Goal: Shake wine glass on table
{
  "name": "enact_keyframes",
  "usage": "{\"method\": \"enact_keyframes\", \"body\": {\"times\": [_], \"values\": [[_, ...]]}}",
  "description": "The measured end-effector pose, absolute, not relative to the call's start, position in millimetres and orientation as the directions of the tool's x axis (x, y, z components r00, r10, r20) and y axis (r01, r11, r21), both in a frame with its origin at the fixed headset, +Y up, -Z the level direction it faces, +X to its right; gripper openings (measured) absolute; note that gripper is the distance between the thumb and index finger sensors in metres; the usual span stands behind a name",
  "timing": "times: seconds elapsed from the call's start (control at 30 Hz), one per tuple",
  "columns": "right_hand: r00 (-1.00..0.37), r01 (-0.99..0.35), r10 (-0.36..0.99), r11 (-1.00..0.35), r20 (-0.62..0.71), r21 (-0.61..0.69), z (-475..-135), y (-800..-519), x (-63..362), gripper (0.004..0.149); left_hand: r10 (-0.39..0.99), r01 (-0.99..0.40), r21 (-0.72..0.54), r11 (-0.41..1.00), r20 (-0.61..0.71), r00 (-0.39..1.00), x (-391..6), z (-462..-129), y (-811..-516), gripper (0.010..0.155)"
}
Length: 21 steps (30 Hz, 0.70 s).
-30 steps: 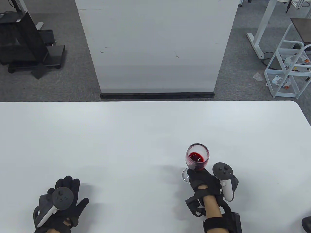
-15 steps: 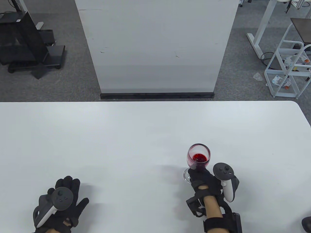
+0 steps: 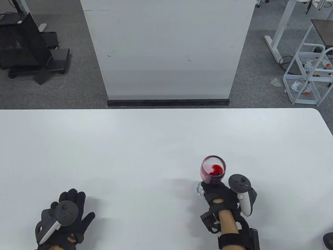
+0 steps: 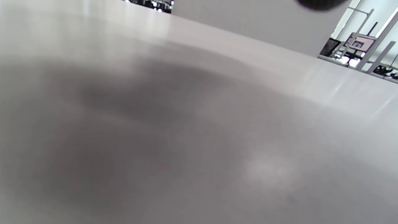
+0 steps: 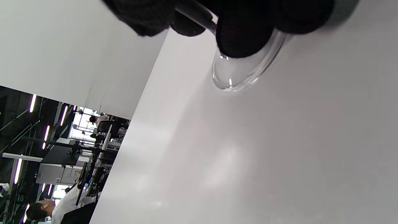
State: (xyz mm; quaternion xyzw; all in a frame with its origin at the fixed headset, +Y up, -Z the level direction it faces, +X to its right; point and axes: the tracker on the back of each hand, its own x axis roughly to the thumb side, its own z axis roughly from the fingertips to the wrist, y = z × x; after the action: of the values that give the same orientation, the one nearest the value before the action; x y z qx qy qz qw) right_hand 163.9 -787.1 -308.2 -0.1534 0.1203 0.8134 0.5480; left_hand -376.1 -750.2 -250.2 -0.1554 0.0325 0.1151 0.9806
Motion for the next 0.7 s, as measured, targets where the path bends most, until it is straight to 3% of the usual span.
{"method": "enact_keyframes", "body": {"times": [0.1, 0.27, 0.37, 0.5, 0.63, 0.7], "values": [[-0.370, -0.927, 0.839, -0.361, -0.399, 0.101, -310.8, -781.8, 167.3, 0.051, 0.215, -0.235, -0.296, 0.926, -0.099, 0.972, -376.1, -250.0, -750.1, 0.080], [-0.332, -0.934, 0.858, -0.356, -0.392, 0.014, -309.0, -787.3, 167.7, 0.054, 0.213, -0.234, -0.297, 0.926, -0.100, 0.972, -376.2, -250.2, -750.3, 0.080], [-0.367, -0.930, 0.833, -0.345, -0.414, 0.129, -311.8, -781.0, 170.9, 0.052, 0.211, -0.232, -0.299, 0.926, -0.100, 0.972, -376.1, -250.3, -750.6, 0.080], [-0.351, -0.928, 0.855, -0.373, -0.382, 0.016, -309.6, -787.4, 167.8, 0.054, 0.212, -0.233, -0.296, 0.927, -0.100, 0.972, -376.4, -250.3, -750.7, 0.080], [-0.385, -0.917, 0.819, -0.390, -0.426, 0.080, -310.5, -778.9, 170.4, 0.051, 0.211, -0.231, -0.301, 0.925, -0.100, 0.972, -376.2, -250.1, -751.1, 0.080], [-0.395, -0.892, 0.810, -0.452, -0.433, -0.031, -307.2, -780.1, 176.7, 0.050, 0.216, -0.236, -0.294, 0.926, -0.101, 0.971, -376.7, -249.4, -750.4, 0.080]]}}
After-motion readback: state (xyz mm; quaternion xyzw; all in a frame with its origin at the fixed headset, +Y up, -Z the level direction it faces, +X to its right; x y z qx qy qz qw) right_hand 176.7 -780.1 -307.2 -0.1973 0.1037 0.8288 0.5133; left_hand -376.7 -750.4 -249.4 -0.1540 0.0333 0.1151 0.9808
